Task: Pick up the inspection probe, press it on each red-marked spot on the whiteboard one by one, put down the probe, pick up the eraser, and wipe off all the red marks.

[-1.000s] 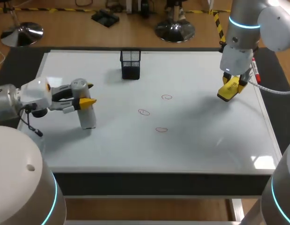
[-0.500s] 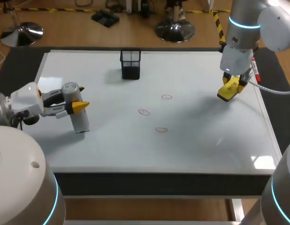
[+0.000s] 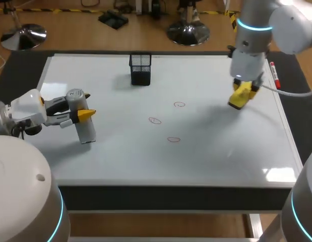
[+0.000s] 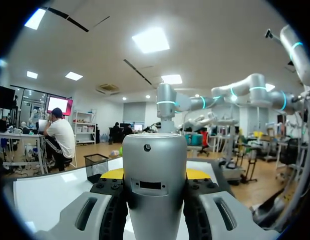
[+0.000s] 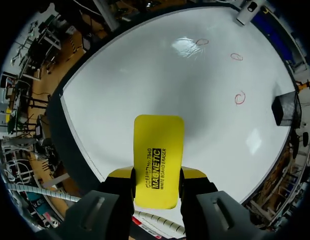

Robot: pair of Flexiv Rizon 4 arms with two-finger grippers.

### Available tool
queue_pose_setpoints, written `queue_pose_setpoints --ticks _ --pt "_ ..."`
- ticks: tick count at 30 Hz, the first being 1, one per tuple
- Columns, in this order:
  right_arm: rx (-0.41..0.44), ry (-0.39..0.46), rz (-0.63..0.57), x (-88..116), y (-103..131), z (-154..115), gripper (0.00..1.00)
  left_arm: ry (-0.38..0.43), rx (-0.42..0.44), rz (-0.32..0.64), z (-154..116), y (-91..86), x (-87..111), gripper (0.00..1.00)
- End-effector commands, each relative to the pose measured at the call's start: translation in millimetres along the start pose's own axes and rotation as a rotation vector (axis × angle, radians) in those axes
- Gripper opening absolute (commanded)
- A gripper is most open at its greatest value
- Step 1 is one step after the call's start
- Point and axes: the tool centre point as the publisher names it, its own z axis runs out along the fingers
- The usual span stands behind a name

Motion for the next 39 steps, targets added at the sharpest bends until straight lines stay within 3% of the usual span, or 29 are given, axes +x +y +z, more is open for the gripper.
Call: queue_pose_setpoints --ticks 1,10,16,29,39 --pt "0.05 0.047 -0.055 -37 40 -8 0.0 -0.003 -0.001 0.0 0 -1.3 0.9 0.0" --pt "0.044 -0.008 -0.25 -100 97 -1 0.0 -0.003 -0.001 0.0 0 -1.3 0.9 0.0" --pt "0.074 0.001 -0.318 -129 125 -2 0.0 -0.003 -0.001 0.0 0 -1.3 0.9 0.0" --pt "0.013 0.027 -0.49 -190 191 21 0.0 -0.003 -0.001 0.0 0 -1.3 0.9 0.0" --pt "0.0 0.047 -0.585 -224 205 33 0.0 -0.003 -0.001 0.0 0 -1.3 0.9 0.0"
